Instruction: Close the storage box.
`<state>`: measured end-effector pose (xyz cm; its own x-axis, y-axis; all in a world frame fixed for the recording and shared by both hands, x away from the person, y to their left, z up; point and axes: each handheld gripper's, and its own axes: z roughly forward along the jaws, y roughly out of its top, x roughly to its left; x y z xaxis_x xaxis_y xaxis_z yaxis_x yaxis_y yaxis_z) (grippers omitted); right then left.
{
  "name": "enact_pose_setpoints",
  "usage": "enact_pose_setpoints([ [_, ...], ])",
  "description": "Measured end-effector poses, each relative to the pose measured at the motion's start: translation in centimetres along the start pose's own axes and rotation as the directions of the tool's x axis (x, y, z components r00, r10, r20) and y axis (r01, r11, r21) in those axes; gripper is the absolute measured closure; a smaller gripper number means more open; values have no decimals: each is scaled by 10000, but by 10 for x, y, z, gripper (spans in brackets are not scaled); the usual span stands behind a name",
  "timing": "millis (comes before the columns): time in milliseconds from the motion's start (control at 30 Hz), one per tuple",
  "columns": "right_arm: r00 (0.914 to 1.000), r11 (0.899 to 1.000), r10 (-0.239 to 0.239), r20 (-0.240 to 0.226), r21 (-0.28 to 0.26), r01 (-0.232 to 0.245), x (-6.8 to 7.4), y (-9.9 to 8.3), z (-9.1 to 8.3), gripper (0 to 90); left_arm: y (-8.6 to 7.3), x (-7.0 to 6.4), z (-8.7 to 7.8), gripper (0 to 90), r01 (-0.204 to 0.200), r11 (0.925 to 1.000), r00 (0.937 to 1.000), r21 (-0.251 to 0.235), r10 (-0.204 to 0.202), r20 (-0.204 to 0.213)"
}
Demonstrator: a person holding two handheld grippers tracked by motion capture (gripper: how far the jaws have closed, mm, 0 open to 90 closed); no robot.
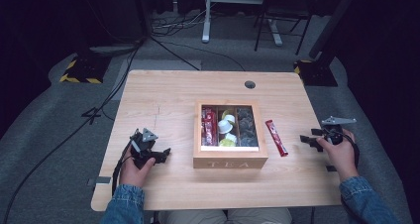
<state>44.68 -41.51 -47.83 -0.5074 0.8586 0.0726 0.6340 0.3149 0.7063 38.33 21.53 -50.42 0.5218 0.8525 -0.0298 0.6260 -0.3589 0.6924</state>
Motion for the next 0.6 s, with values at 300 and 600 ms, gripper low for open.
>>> enact_pose_setpoints([
  [300,9998,9999,-21,174,104,19,2,-11,13,216,0,0,0,148,9,10000,10000,-3,-9,3],
  [600,9964,9994,-352,770,67,347,9,-12,20,98,0,0,0,149,-3,10000,10000,0,3,-1],
])
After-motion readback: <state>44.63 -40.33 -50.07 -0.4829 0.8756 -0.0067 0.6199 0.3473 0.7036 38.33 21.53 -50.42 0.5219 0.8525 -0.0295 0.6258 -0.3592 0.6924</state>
